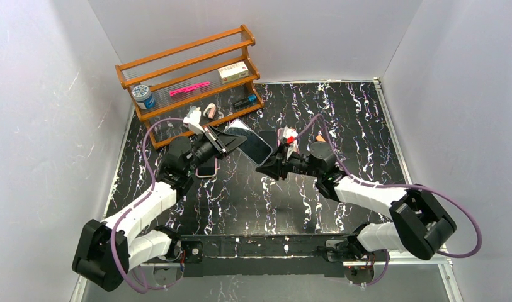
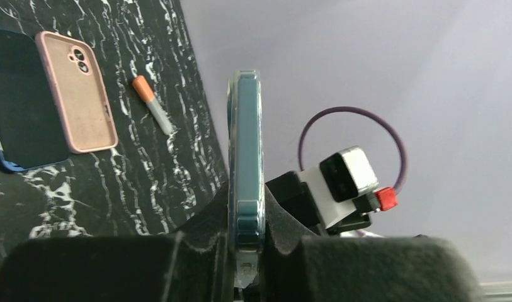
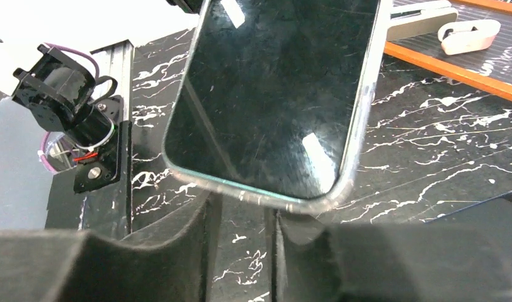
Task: Take the phone out of the phone case
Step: Remove the phone case from the phone.
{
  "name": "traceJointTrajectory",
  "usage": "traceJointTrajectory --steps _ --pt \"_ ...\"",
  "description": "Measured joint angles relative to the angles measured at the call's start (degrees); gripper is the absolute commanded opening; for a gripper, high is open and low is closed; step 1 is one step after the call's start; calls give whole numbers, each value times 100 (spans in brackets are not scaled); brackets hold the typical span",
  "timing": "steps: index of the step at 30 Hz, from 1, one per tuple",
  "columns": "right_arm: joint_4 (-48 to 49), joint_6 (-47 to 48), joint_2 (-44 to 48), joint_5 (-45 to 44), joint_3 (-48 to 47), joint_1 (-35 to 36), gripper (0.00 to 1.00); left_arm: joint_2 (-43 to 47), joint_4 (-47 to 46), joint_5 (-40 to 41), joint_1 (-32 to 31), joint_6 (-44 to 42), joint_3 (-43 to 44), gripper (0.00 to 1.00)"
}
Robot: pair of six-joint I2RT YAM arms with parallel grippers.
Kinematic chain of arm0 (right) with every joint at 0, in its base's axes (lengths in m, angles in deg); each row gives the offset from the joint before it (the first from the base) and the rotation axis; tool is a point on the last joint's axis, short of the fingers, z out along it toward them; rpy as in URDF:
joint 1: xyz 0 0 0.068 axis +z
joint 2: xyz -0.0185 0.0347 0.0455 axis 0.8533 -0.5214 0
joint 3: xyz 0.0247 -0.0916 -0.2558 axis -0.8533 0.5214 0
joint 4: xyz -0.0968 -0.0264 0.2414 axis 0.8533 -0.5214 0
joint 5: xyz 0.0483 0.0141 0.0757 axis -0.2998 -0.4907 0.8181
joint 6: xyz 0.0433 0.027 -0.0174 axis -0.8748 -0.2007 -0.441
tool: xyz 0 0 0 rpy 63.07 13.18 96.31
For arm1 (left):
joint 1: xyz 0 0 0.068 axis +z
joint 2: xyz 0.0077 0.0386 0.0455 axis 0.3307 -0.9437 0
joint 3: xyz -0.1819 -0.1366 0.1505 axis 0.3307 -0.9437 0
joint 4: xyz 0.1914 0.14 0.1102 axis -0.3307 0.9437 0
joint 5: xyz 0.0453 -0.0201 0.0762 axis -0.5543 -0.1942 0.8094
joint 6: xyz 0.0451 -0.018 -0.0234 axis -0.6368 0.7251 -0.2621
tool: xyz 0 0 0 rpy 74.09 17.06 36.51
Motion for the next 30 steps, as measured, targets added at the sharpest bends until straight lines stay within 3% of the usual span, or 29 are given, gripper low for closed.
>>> traceJointTrajectory --steps 4,9,19,30 --pt "-433 83 382 83 50 -131 59 -70 466 -490 210 -697 310 0" --pt "-1003 229 813 278 105 -269 66 -70 1226 -1132 380 -1816 852 0" --pt "-2129 549 872 1019 -315 -295 68 -186 2166 -2603 407 -3469 1650 0" --pt "-2789 1029 831 1832 -990 -295 61 -205 2549 -3493 407 -4135 1788 0"
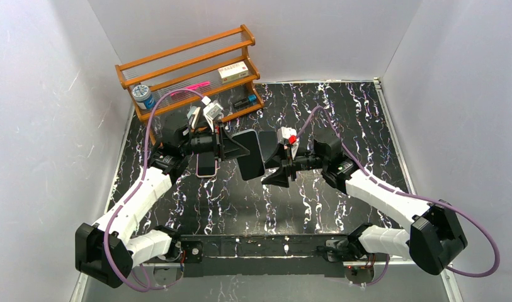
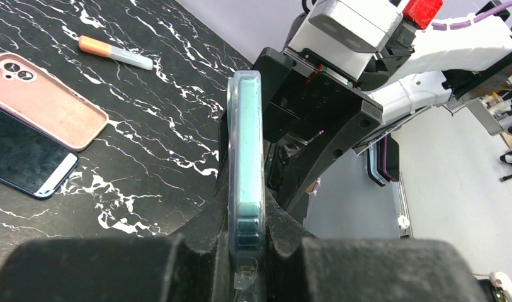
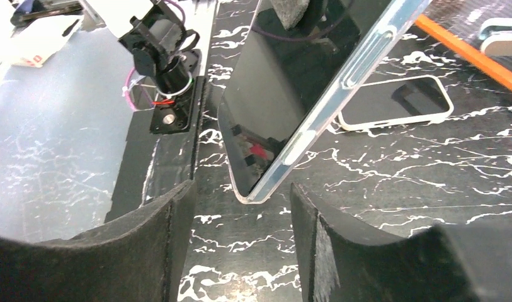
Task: Take the phone out of the phone case
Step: Remove the phone case from the phone.
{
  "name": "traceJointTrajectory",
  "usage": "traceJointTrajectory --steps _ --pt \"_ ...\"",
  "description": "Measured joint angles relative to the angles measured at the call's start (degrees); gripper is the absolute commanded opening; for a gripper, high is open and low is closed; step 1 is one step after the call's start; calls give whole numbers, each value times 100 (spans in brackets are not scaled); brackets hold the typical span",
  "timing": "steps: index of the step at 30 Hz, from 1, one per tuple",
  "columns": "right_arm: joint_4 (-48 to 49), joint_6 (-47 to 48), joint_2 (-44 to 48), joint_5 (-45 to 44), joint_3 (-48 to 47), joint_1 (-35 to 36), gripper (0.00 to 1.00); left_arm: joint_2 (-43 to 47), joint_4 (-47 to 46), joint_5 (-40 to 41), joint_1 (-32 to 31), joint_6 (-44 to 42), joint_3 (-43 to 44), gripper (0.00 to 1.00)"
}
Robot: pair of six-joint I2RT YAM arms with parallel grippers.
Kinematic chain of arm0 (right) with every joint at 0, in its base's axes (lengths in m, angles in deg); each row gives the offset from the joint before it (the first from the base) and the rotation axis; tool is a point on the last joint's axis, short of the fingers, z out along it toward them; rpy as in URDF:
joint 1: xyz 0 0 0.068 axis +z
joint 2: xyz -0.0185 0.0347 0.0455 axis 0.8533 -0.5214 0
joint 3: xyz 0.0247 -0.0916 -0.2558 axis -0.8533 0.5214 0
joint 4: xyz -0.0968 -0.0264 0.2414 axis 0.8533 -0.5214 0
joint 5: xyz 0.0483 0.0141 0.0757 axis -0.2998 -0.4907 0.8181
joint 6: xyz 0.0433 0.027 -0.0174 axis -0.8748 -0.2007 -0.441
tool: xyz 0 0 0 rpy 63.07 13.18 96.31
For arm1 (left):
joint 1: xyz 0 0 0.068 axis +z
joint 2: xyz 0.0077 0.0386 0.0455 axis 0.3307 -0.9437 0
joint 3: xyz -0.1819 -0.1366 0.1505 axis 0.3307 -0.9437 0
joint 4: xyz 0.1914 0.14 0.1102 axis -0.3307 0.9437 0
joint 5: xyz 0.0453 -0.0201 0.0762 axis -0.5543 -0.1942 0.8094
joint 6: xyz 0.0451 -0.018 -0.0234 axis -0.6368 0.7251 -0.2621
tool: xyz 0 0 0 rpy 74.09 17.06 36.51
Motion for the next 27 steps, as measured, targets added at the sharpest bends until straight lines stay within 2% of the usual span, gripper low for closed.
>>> traceJointTrajectory --steps 6,18,27 --pt "-212 195 -166 393 -144 0 46 0 26 -195 0 -46 7 0" --pt "-599 544 -474 872 -433 -26 3 -44 -101 -452 0 76 7 0" --pt "-861 1228 -494 975 -457 -24 1 -293 -247 -525 24 498 9 0"
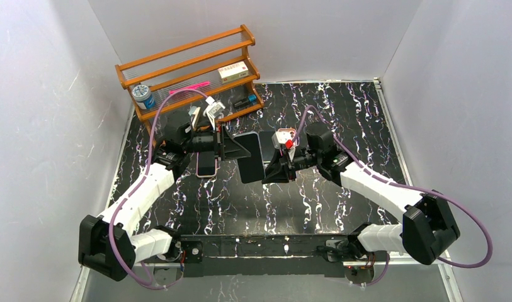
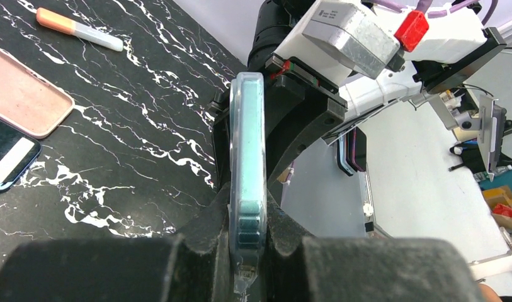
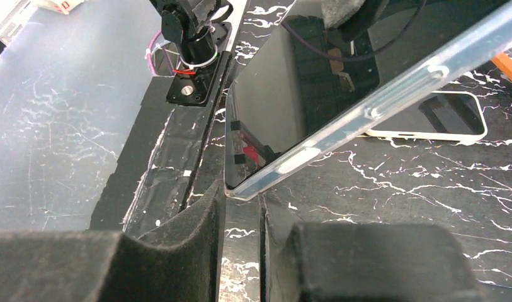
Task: Take the phone out of the phone case
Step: Remove the phone case from the phone.
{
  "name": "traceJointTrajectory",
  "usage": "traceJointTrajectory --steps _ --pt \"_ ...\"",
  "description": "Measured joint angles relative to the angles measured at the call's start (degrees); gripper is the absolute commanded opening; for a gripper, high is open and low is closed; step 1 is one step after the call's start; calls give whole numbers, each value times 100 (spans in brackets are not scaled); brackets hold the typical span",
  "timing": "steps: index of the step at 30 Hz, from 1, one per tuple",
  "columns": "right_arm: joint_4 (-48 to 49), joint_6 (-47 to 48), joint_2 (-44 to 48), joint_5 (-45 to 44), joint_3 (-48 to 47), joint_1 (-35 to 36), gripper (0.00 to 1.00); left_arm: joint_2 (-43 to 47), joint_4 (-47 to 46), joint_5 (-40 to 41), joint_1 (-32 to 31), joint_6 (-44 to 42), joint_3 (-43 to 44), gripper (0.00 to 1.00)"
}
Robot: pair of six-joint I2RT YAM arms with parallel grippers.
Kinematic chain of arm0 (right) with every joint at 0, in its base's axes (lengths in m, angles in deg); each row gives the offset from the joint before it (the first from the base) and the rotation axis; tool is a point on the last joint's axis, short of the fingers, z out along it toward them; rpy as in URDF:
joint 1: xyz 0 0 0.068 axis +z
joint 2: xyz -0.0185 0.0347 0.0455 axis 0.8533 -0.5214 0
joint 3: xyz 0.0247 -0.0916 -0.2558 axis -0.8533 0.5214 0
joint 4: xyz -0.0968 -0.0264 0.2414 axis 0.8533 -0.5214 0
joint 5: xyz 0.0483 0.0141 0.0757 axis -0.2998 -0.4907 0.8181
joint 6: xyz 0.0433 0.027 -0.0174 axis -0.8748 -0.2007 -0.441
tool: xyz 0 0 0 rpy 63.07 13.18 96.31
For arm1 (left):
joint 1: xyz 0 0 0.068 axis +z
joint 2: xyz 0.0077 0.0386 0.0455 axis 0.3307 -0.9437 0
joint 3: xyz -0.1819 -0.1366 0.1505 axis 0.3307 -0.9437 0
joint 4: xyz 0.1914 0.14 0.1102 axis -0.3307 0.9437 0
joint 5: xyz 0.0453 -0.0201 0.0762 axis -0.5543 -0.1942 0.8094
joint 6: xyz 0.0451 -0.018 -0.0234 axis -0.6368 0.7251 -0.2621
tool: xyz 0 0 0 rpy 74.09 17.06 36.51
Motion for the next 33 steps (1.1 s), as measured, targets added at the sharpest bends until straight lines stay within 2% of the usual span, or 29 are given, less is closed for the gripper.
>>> traceJointTrajectory --steps 11,16,21,29,33 --pt "-1545 1491 -612 -48 -1021 166 1 -9 -256 -17 138 151 -4 0" --pt "-1941 1937 -715 -205 -1281 258 1 -9 -437 -7 162 271 -15 0" --pt "-2022 2238 -758 -680 -1370 376 1 9 -710 28 140 568 -33 0" --pt "-1263 2361 -774 -1497 -1366 413 1 105 -1016 -33 -37 1019 -168 0" --pt "-986 2247 -503 -1729 -1134 417 24 116 -706 26 -90 713 -164 0"
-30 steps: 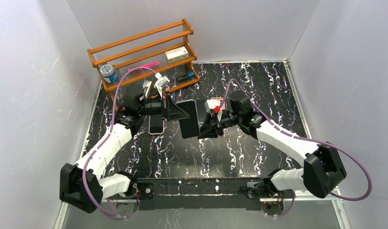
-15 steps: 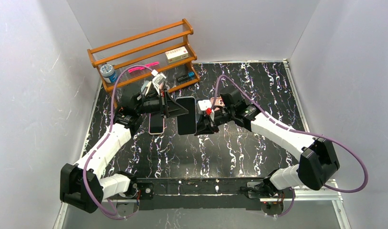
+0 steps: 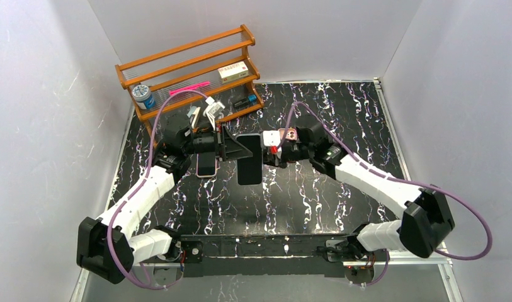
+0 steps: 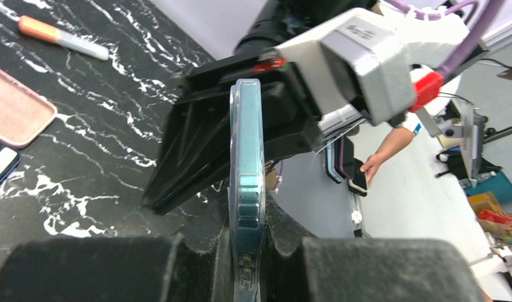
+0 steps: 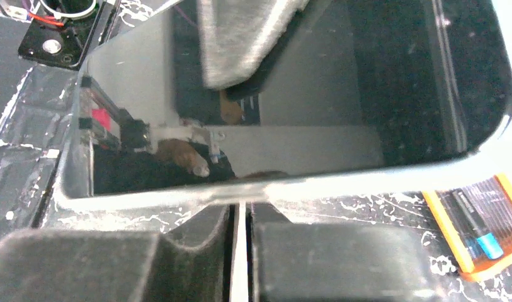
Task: Take the phone out of the phone case
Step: Remove the phone case from the phone.
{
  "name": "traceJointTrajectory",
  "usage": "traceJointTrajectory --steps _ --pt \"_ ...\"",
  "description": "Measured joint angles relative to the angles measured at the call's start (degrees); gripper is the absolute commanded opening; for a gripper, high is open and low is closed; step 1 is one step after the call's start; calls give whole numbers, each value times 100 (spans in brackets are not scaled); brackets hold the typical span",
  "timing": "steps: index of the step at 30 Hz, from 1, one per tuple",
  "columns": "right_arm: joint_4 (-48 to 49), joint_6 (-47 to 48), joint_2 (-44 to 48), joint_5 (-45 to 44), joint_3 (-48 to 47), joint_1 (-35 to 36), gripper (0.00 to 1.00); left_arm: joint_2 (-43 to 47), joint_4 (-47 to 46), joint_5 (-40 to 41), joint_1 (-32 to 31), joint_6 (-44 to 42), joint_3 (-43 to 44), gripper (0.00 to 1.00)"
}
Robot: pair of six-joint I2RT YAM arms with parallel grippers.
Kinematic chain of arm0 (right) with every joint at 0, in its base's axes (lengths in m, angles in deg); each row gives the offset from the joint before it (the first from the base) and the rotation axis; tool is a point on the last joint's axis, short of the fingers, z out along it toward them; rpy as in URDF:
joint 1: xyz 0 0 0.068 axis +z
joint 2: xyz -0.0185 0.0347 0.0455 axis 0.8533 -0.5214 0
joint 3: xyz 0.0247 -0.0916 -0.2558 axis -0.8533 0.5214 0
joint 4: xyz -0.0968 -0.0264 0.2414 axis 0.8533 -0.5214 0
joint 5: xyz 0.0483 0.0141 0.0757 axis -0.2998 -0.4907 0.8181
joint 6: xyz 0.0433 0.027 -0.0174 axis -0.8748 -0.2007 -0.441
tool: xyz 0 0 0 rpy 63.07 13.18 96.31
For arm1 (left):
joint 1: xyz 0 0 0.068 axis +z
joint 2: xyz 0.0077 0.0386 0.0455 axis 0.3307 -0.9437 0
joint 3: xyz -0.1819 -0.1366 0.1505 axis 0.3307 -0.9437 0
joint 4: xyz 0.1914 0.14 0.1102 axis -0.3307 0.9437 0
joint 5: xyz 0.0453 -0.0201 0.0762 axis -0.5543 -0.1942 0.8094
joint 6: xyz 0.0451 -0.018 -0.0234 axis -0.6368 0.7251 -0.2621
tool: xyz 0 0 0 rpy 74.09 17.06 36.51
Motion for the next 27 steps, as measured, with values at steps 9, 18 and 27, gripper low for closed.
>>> traceJointTrajectory --steps 9,18,27 --pt "284 -811 1143 -111 1064 -11 54 63 699 267 -17 -894 72 0" --pt "1036 -2164 1128 684 1373 -11 54 199 341 219 -17 -964 70 0" --pt "1687 -2841 929 1134 1373 -11 46 275 55 98 -17 -841 66 0"
